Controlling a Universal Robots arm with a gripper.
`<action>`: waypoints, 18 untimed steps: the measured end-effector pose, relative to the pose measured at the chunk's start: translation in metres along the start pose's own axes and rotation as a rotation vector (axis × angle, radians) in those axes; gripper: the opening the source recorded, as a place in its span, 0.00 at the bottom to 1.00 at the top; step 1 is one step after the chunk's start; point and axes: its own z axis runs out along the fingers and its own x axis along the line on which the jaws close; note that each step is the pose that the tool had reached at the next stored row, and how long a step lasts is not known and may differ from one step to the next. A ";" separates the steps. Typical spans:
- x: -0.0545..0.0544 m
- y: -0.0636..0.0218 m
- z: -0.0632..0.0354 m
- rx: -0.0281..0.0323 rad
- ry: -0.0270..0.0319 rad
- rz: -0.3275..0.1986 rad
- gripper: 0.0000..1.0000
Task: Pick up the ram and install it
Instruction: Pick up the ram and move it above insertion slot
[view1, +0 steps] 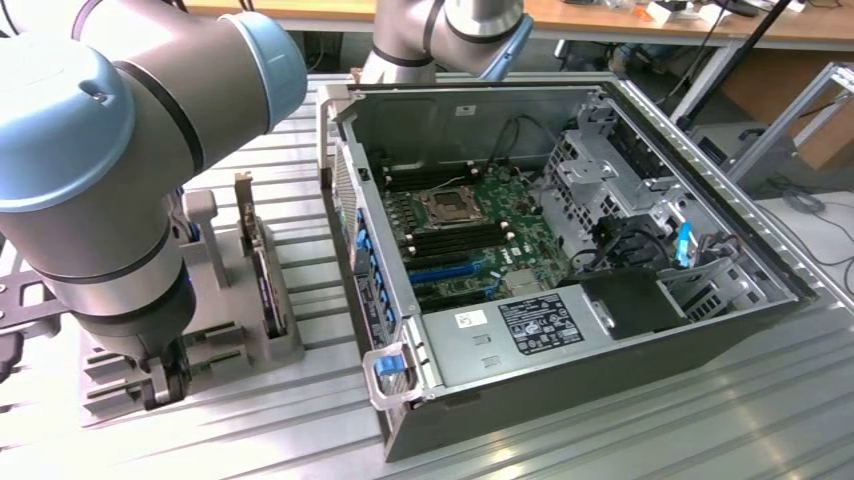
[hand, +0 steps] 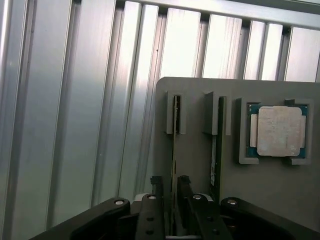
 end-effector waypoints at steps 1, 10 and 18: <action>0.000 0.0000 0.0000 0.0000 0.0000 0.000 0.16; 0.000 0.0000 0.0000 -0.0001 0.0001 0.000 0.12; 0.000 0.0003 -0.0069 -0.0003 0.0032 0.000 0.12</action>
